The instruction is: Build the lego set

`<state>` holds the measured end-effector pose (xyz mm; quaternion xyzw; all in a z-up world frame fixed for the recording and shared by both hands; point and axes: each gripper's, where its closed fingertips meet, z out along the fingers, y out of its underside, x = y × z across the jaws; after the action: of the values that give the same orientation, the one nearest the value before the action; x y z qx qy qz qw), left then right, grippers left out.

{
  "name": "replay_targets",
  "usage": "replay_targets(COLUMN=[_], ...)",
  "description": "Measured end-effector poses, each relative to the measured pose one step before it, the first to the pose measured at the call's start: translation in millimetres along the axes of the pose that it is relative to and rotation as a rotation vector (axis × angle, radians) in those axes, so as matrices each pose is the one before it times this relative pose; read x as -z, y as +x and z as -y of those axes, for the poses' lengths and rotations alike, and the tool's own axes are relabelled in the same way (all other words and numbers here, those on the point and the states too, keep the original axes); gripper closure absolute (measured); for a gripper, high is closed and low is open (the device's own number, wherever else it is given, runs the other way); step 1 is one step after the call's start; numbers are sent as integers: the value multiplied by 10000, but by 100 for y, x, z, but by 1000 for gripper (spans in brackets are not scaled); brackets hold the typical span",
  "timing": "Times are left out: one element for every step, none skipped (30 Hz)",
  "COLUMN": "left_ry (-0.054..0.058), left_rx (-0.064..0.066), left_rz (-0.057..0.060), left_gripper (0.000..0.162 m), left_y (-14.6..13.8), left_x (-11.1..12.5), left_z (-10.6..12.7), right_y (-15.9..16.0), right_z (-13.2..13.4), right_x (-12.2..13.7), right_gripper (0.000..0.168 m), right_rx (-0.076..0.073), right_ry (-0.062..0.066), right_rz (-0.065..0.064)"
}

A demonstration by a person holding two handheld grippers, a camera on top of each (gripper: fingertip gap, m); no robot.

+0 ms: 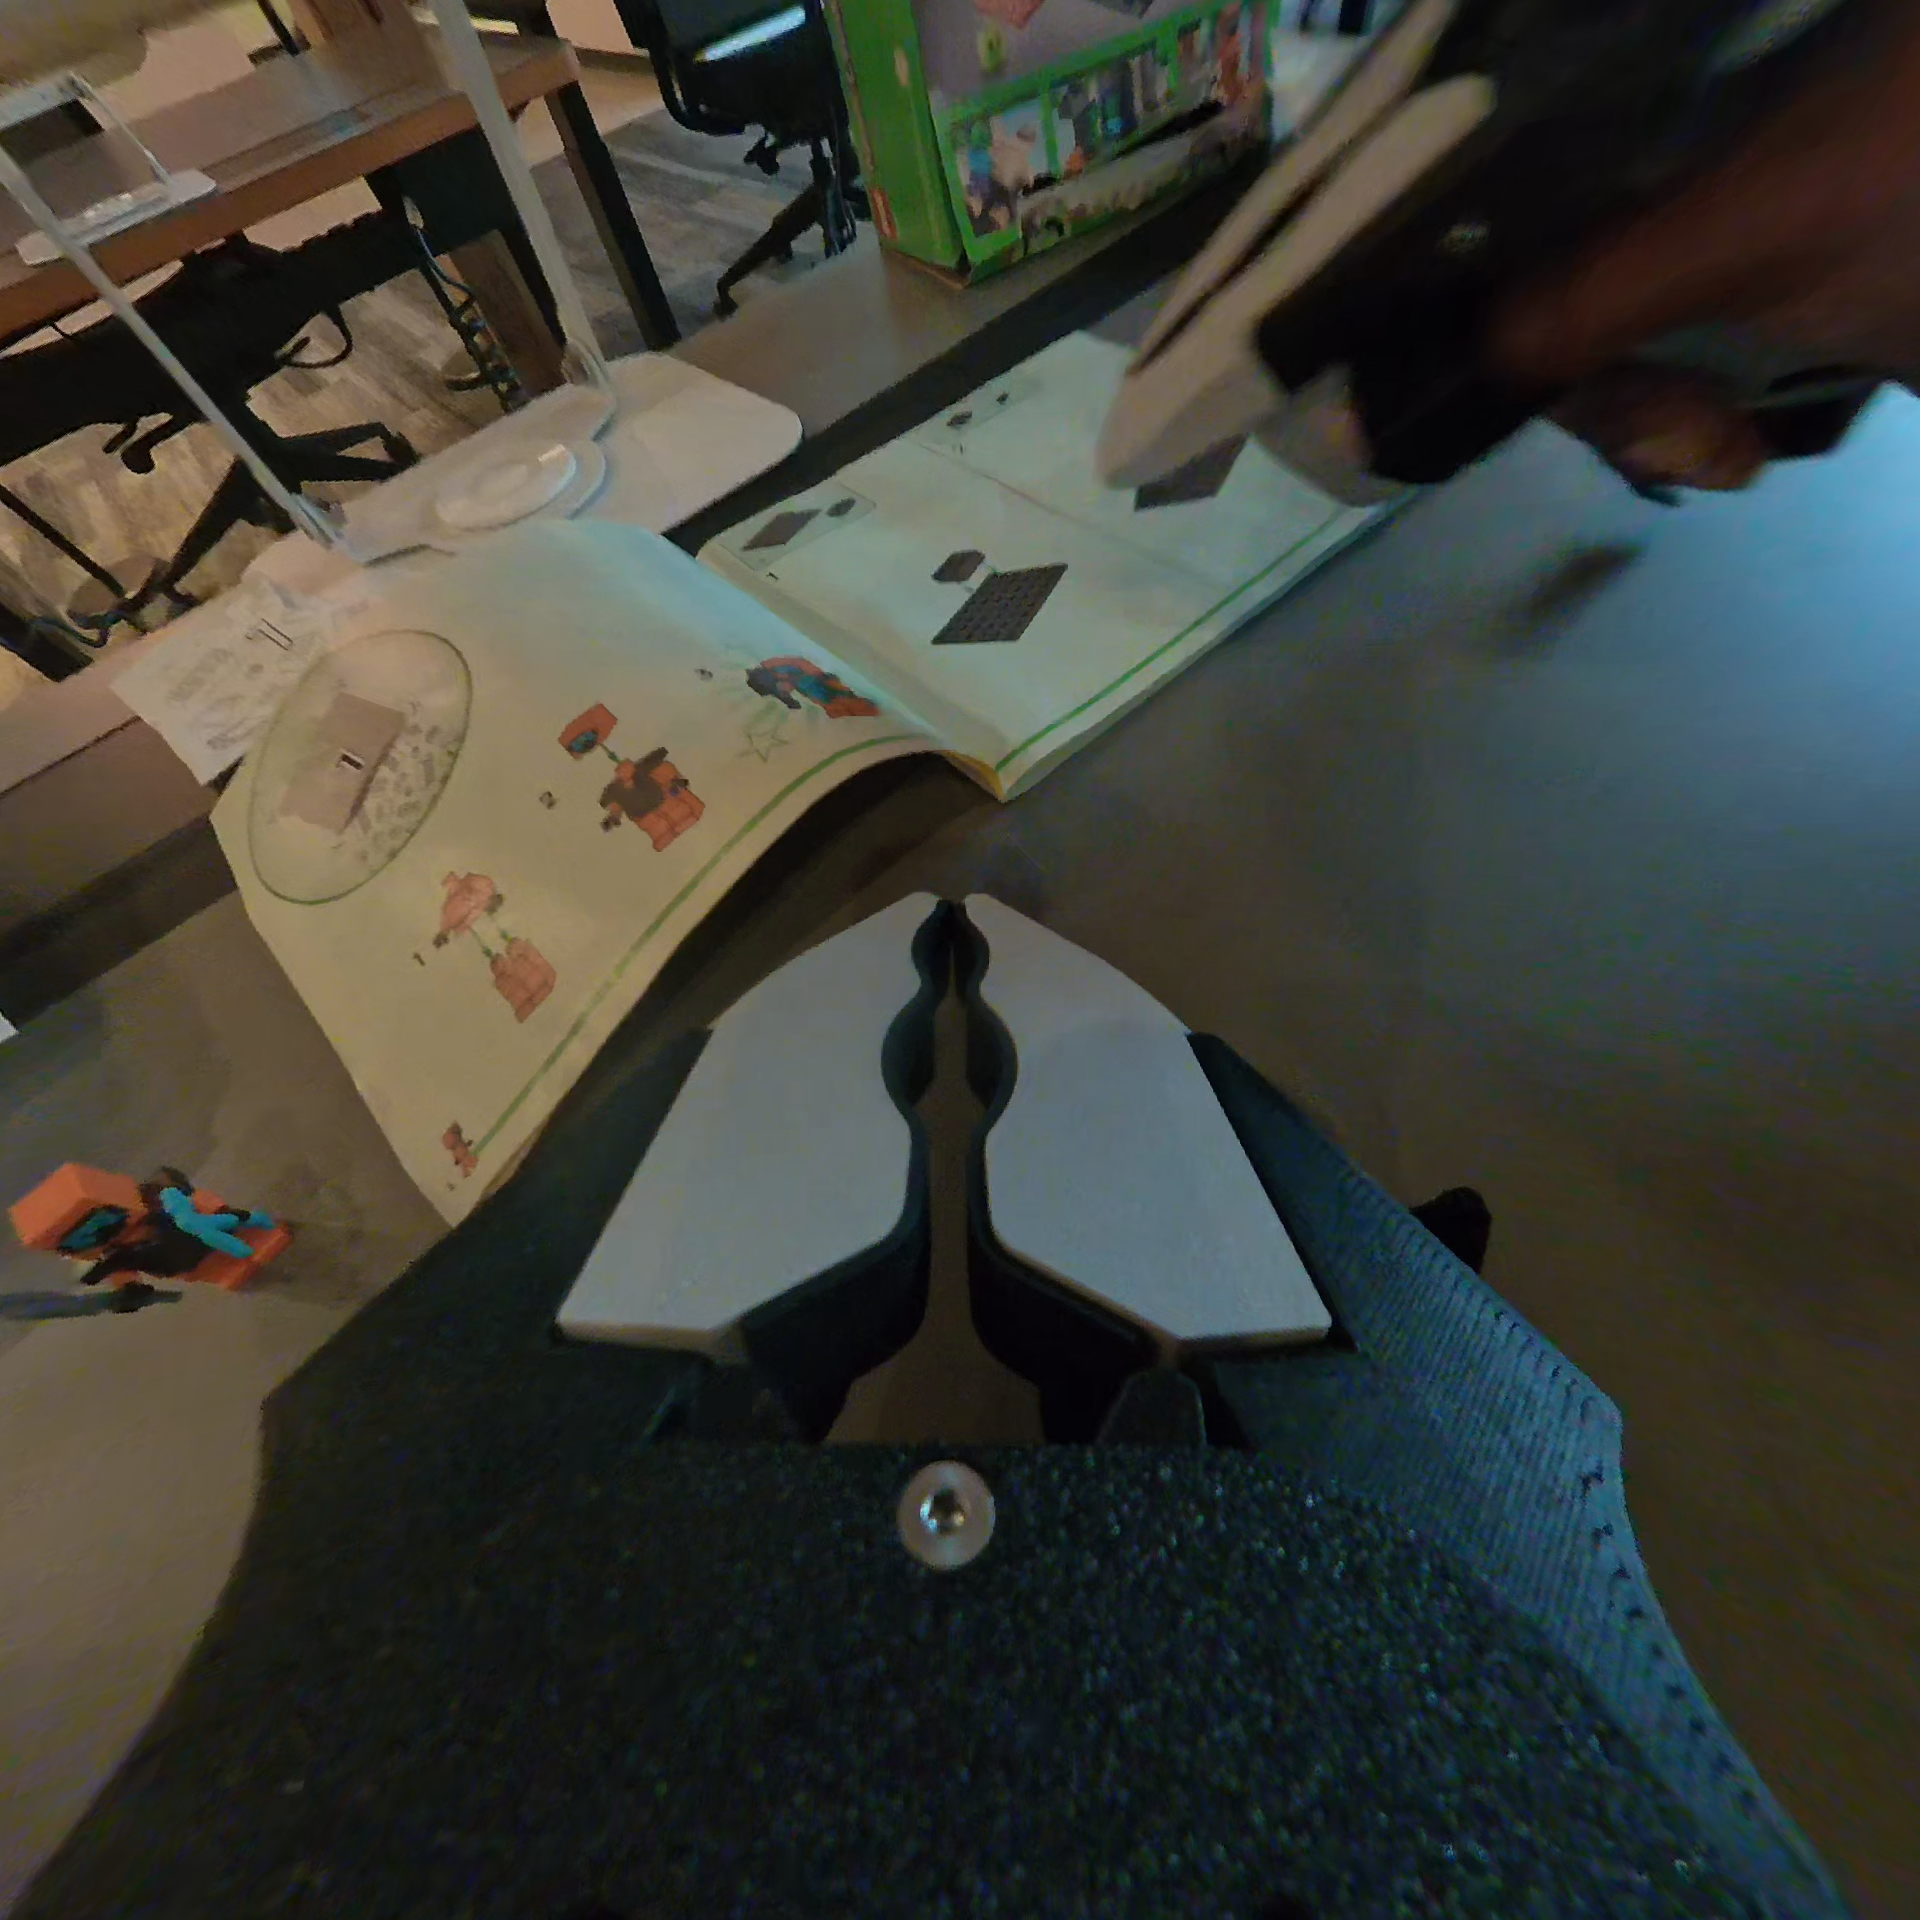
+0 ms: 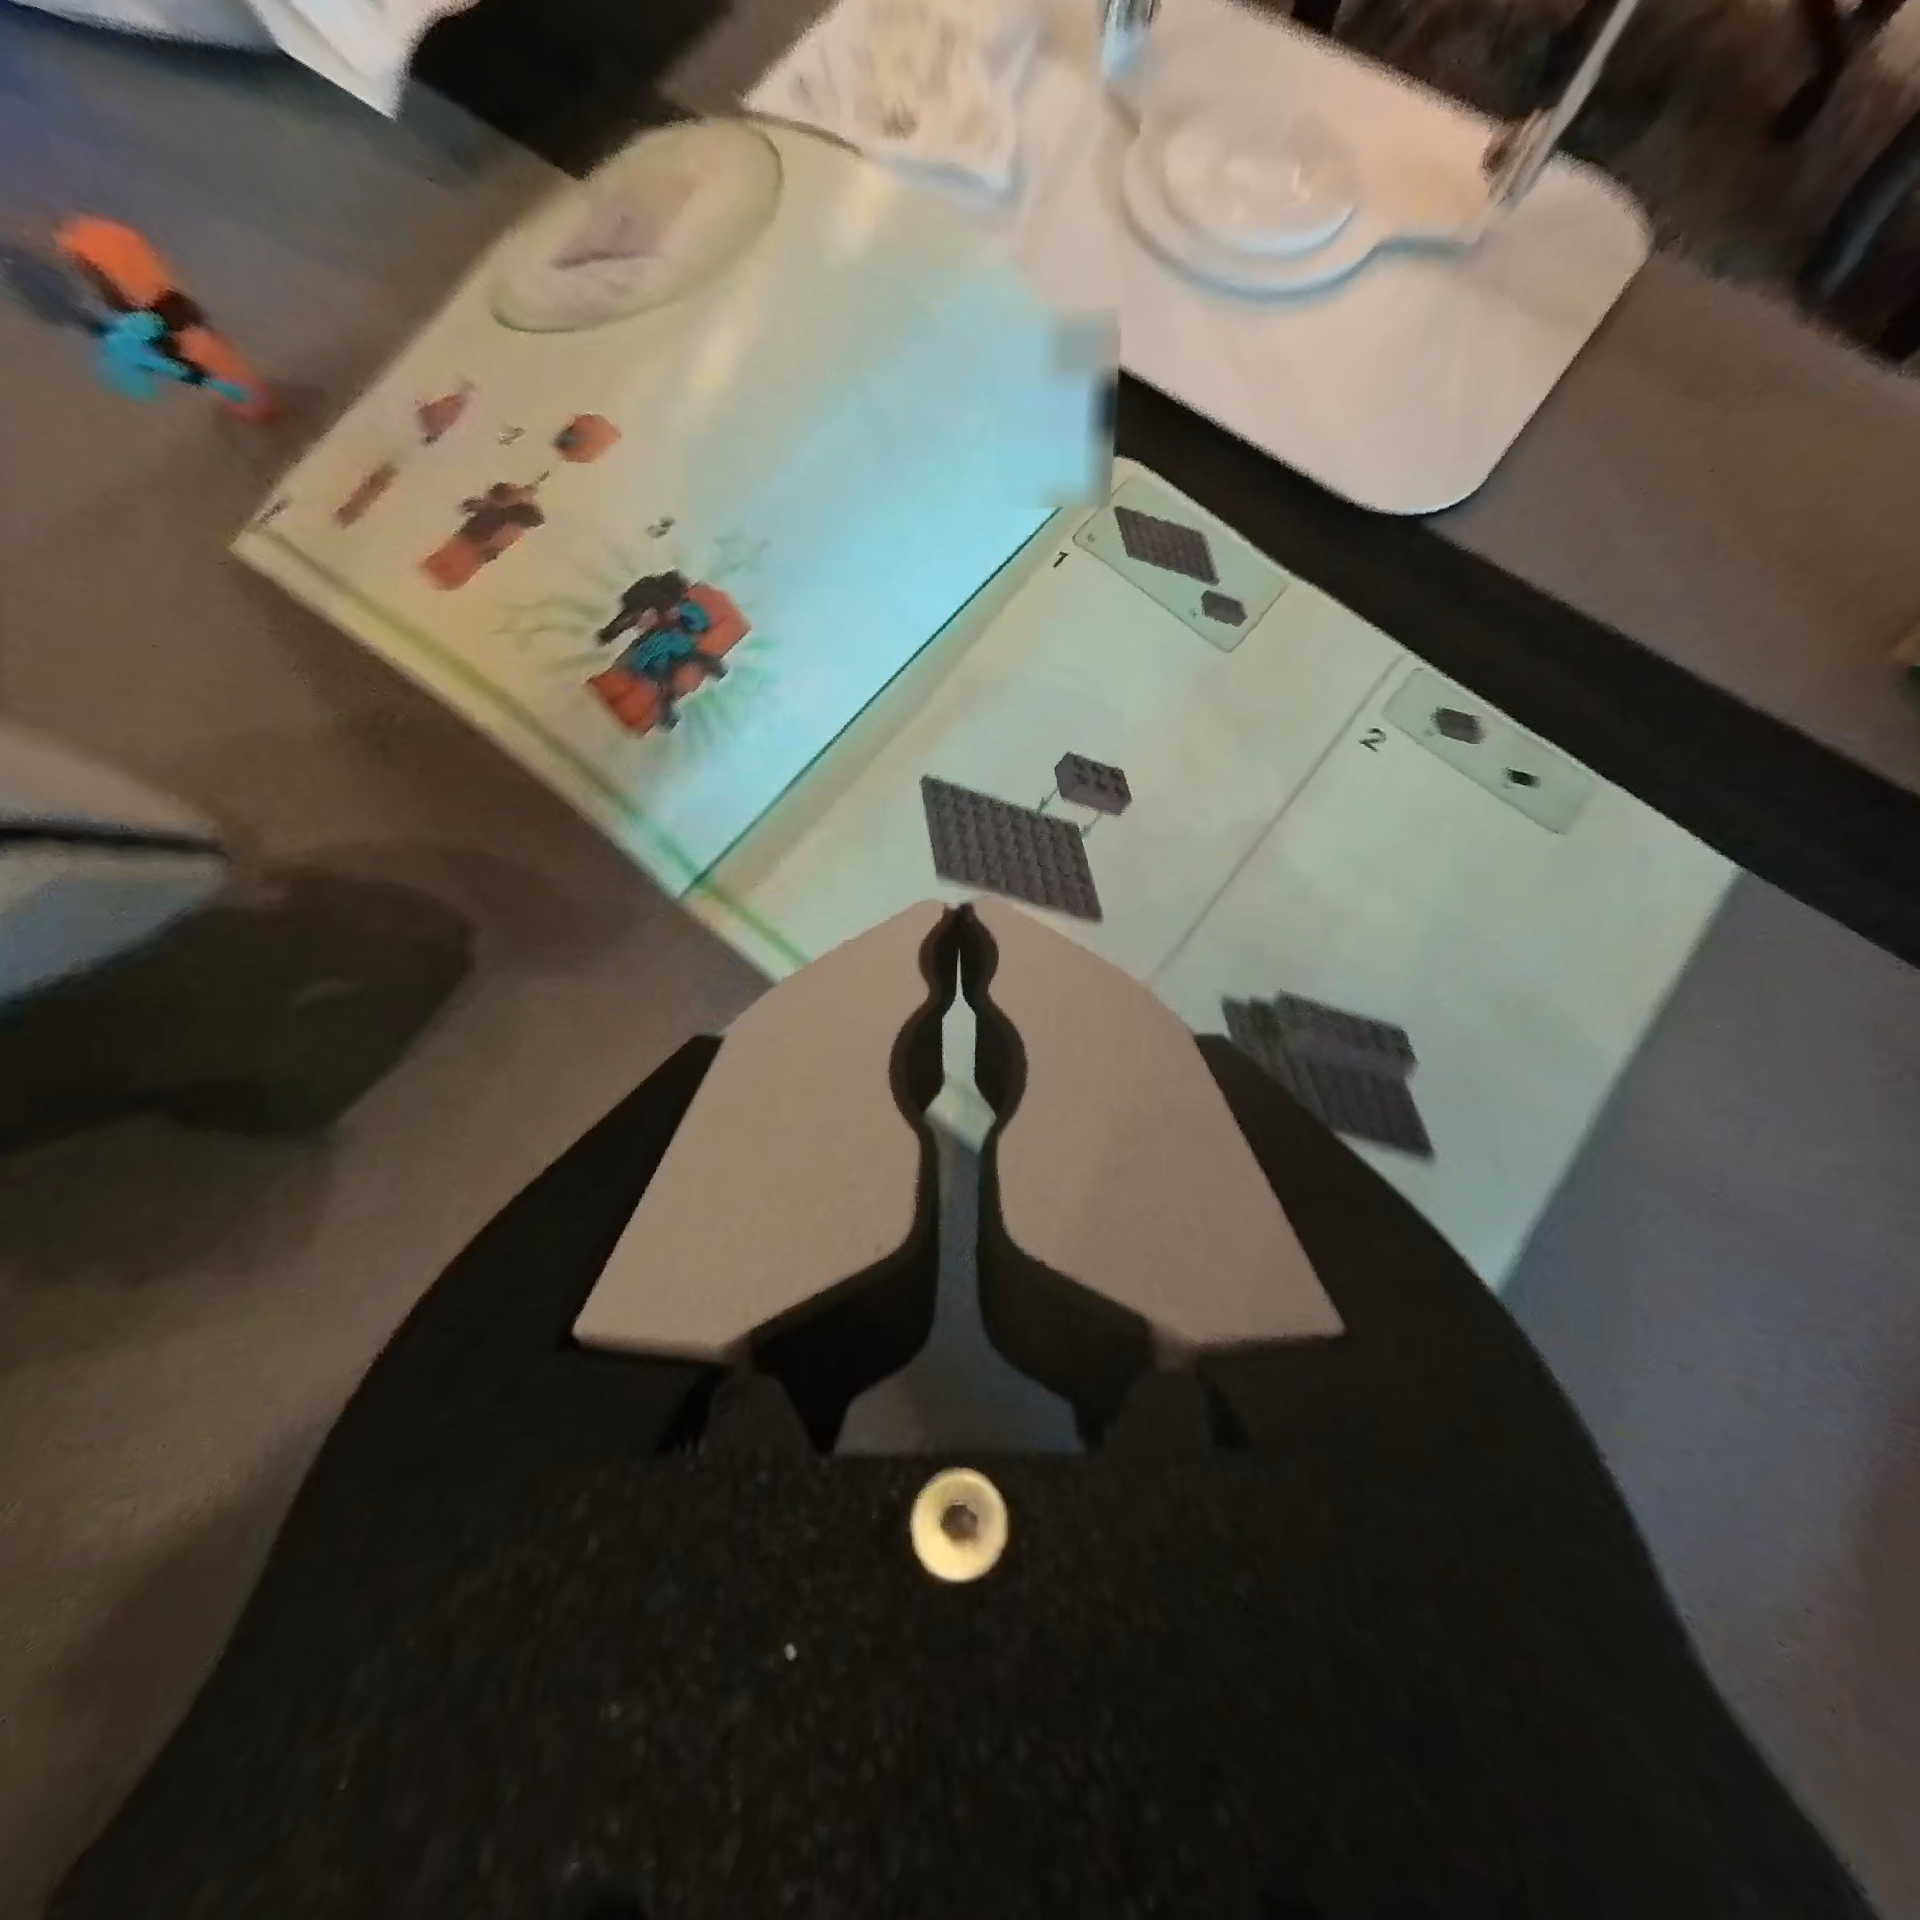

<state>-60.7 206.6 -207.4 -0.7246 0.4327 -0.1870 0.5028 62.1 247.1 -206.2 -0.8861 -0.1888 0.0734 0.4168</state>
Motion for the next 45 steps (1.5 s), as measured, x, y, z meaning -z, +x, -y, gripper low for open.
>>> replay_targets(left_ry=[99, 86, 88, 80, 48, 38, 43, 71, 99, 126, 128, 141, 153, 143, 145, 136, 102, 132, 149, 114, 63, 43, 29, -60, -115, -128, -235, -302, -272, -294, -457, -610, -548, -319, -323, -593, -649, -553, -437, -255, -225, -290, -271, -272, -319], left_rx=[31, 29, 16, 1, -21, -40, -47, -41, -37, -36, -39, -31, 11, 82, 167, 214, 218, 246, 305, 335, 328, 286, 238, 184, 93, -33, -167, -235, -222, -179, -197, -200, -165, -195, -305, -397, -505, -406, -177, -44, 5, -50, -121, -49, 145], left_rz=[5, 4, 10, 8, -7, -2, 0, 21, 32, 35, 52, 84, 135, 142, 126, 124, 136, 155, 168, 157, 205, 243, 300, 355, 415, 512, 597, 672, 622, 449, 286, 257, 258, 155, 26, 12, 20, -47, -146, -281, -429, -452, -450, -604, -666], left_gripper=[162, 162, 162, 162, 162, 162, 162, 162, 162, 162, 162, 162, 162, 162, 162, 162, 162, 162, 162, 162, 162, 162, 162, 162, 162, 162, 162, 162, 162, 162, 162, 162, 162, 162, 158, 152, 144, 140, 135, 133, 131, 129, 126, 126, 127], left_y=[-43, -41, -33, -15, 30, 37, 65, 52, 30, 2, -36, -102, -199, -257, -262, -257, -235, -222, -239, -245, -369, -519, -730, -990, -1273, -1650, -2039, -2425, -2564, -2459, -2271, -2207, -2098, -1764, -1442, -1328, -1164, -861, -546, -152, 226, 367, 437, 668, 677], left_x=[139, 122, 99, 84, 65, 51, 67, 91, 144, 201, 255, 318, 416, 509, 633, 779, 933, 1113, 1274, 1396, 1466, 1533, 1570, 1582, 1594, 1603, 1567, 1510, 1424, 1227, 929, 552, 254, 24, -304, -637, -882, -1028, -1110, -1108, -1088, -1096, -1082, -1050, -1034], left_z=[220, 185, 170, 163, 114, 104, 121, 196, 279, 391, 471, 547, 604, 655, 685, 679, 589, 487, 327, 88, -158, -269, -308, -348, -321, -205, -189, -161, -46, -18, -264, -562, -532, -194, -191, -602, -784, -740, -580, -314, -254, -326, -282, -265, -262], right_y=[-52, -60, -101, -166, -205, -224, -246, -286, -343, -411, -458, -446, -413, -379, -332, -264, -210, -147, -125, -117, -59, -56, -56, -83, -126, -194, -233, -209, -279, -327, -257, -196, -202, -181, -127, -100, -78, -56, -27, 4, 16, 44, 77, 49, 10], right_z=[-278, -365, -461, -551, -572, -542, -530, -485, -380, -259, -137, -46, 25, 33, 20, 6, -33, -18, -12, -53, -47, -67, -82, -47, -33, 7, -8, -22, -30, 2, 12, 33, 32, 45, 38, -16, -87, -103, -77, -63, -44, -42, -27, -35, -65], right_x=[839, 810, 764, 701, 680, 653, 639, 613, 602, 603, 546, 507, 446, 332, 188, 46, -54, -87, -74, -63, -43, -50, -56, -51, -48, -44, -63, -71, -72, -59, -29, -13, -17, 0, -14, -20, -49, -36, -4, 22, 30, 17, 16, -17, -33], right_gripper=[168, 168, 168, 168, 168, 168, 168, 168, 168, 168, 168, 168, 168, 168, 168, 168, 168, 168, 168, 168, 168, 168, 168, 168, 168, 168, 168, 168, 168, 168, 168, 168, 168, 168, 168, 168, 168, 168, 168, 168, 168, 168, 168, 168, 168], right_rx=[92, 40, -13, -55, -72, -58, -31, -24, -48, -74, -73, -63, -34, -20, -49, -93, -116, -114, -94, -69, -39, -26, -32, -50, -65, -45, -10, 11, 43, 75, 84, 88, 88, 62, 30, 6, -12, -17, -4, 6, 2, -13, -31, -42, -48], right_ry=[175, 150, 120, 85, 89, 104, 90, 81, 115, 146, 162, 171, 172, 146, 119, 82, 37, 31, 20, -14, 3, 4, -7, 9, 16, 20, 22, -2, -12, 2, 3, -8, -4, 10, 21, 2, -36, -47, -25, -11, -13, -10, -3, -5, -20], right_rz=[-107, -86, -35, 12, 34, 39, 42, 63, 90, 119, 140, 129, 118, 134, 143, 144, 141, 111, 98, 86, 61, 59, 71, 76, 90, 119, 113, 81, 112, 138, 92, 64, 87, 89, 67, 60, 62, 48, 25, 15, 11, -2, -10, 5, 27])
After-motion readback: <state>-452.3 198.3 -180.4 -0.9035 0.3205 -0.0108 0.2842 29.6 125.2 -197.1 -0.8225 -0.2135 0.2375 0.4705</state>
